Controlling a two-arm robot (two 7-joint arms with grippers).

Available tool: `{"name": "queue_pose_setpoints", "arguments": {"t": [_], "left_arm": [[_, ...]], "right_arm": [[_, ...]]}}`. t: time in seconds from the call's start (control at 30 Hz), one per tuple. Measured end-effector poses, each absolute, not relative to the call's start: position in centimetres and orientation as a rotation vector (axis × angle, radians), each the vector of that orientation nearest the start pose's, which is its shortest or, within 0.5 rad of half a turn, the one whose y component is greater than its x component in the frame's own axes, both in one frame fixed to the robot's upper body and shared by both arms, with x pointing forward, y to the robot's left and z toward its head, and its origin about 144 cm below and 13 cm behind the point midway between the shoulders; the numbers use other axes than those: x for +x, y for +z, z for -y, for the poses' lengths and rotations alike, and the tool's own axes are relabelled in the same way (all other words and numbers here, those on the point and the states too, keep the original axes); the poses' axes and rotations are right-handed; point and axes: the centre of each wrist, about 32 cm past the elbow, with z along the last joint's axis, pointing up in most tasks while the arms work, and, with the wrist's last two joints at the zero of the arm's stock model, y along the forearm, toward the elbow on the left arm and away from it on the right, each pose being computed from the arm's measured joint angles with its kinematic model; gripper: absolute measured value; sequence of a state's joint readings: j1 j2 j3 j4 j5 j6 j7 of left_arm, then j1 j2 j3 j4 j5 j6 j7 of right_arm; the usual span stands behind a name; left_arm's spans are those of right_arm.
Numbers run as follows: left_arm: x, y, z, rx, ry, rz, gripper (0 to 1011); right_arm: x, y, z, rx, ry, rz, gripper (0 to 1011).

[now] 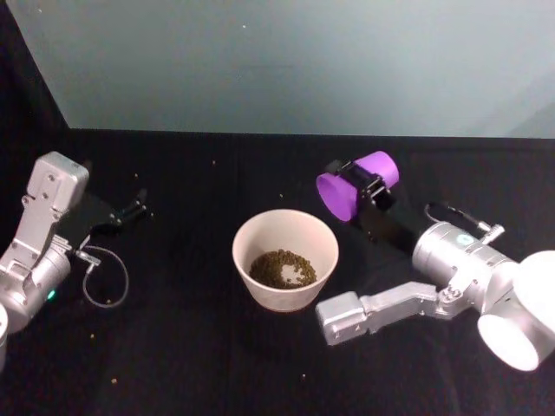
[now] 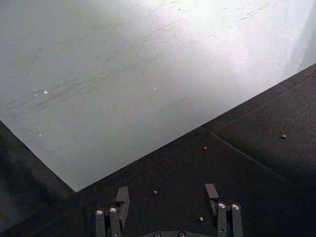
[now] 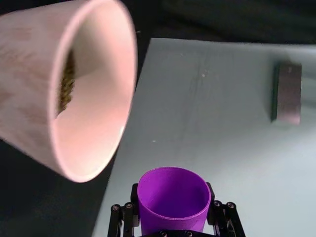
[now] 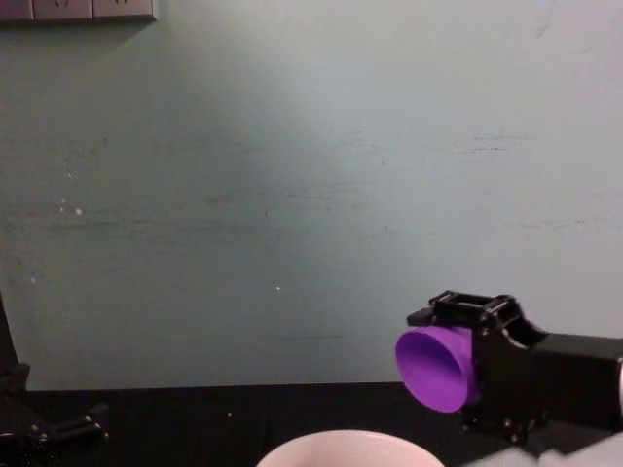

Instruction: Pick up the cup and pour the mung beans from the cup into the bowl.

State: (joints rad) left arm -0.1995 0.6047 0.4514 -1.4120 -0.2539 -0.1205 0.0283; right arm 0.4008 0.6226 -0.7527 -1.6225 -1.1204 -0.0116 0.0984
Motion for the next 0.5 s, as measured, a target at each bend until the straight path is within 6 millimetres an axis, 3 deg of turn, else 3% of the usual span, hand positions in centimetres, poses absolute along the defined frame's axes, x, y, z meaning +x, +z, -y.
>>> {"name": "queue_pose_setpoints", "arguments": {"t": [0.5], "left_arm": [[48.9,114.0,-31.0,0.304,1.248,0.285,1000]], "right_arm": [[49.8,119.8,25.5,-0.525,-0.792,0.877,735]]}}
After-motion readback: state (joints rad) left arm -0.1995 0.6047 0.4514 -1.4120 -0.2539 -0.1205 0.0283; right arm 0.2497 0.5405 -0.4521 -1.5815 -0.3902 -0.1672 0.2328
